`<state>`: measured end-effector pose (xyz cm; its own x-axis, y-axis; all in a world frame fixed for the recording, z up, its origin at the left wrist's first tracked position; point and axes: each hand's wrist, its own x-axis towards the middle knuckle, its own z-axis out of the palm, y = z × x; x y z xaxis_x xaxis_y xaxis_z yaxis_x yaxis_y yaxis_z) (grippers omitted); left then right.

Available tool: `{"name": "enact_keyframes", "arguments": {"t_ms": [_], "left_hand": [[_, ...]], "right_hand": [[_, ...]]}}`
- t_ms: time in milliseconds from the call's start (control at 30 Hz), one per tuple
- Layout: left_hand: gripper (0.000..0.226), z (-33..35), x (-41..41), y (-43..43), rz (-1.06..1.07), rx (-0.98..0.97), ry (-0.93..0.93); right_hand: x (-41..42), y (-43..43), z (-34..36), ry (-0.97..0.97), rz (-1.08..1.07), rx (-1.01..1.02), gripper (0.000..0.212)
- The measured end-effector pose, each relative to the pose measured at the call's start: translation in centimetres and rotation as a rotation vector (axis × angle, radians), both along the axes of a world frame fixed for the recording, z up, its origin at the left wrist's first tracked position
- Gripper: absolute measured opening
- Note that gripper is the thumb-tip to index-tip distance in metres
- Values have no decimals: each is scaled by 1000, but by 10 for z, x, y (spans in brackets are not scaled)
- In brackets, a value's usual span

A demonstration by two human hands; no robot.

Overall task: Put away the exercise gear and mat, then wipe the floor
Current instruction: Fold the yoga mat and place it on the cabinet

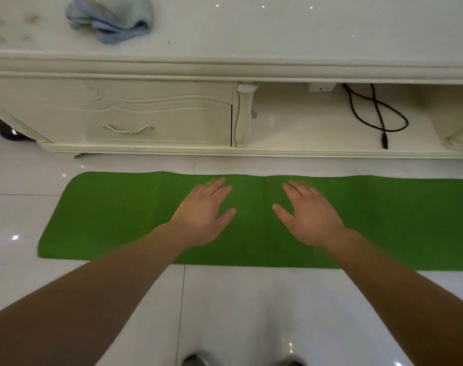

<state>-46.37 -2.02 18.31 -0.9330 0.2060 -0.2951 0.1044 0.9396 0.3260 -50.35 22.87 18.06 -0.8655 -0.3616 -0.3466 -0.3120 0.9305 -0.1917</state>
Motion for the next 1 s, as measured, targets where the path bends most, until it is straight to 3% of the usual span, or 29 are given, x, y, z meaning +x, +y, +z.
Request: {"name": "enact_keyframes", "arguments": {"t_ms": [533, 867, 1000], "left_hand": [[58, 305, -3, -9, -41, -92, 8], [57, 387, -18, -81, -71, -73, 39], [56, 416, -25, -114, -157, -83, 67]], "right_hand": [[30, 2, 306, -90, -86, 3, 63], [45, -78, 385, -23, -337, -54, 60], [56, -125, 412, 32, -431, -130, 78]]}}
